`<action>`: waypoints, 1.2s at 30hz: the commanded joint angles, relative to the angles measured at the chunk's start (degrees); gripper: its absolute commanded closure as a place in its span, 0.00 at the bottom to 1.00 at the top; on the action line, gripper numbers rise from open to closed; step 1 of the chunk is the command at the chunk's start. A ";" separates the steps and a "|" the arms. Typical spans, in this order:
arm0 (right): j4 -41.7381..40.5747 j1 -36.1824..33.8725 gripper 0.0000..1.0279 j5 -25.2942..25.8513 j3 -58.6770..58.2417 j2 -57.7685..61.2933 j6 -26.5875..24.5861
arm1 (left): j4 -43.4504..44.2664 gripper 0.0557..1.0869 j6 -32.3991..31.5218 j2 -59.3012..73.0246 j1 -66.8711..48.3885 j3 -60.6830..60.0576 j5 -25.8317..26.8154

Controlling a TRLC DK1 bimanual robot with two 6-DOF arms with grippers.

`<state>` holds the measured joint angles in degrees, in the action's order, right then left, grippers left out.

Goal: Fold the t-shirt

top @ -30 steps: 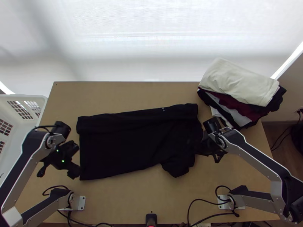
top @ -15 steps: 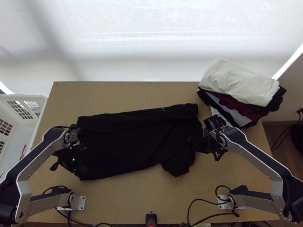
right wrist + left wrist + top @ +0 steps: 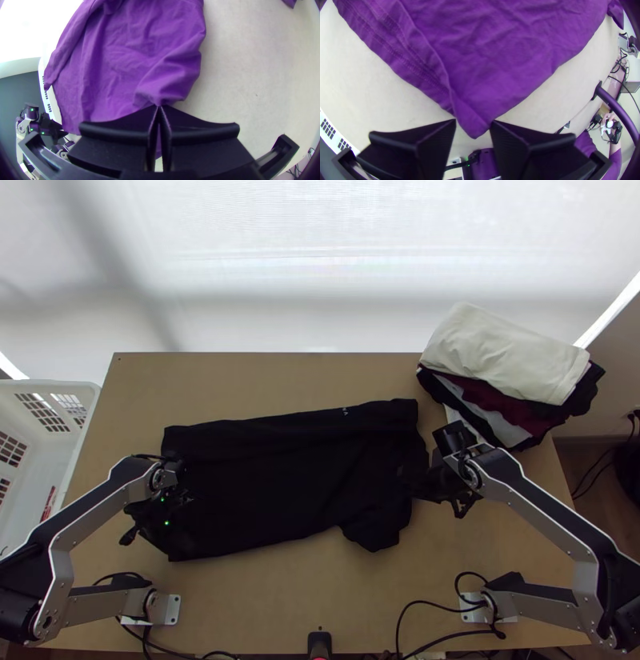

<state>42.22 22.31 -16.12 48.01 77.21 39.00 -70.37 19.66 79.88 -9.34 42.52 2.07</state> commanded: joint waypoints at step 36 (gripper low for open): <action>2.34 -3.41 0.97 -0.14 13.87 0.13 -4.29 | 2.87 0.96 -2.35 1.95 20.68 23.83 8.39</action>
<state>44.21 18.72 -16.12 59.81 76.49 35.48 -68.42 19.31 79.79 9.82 63.92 9.54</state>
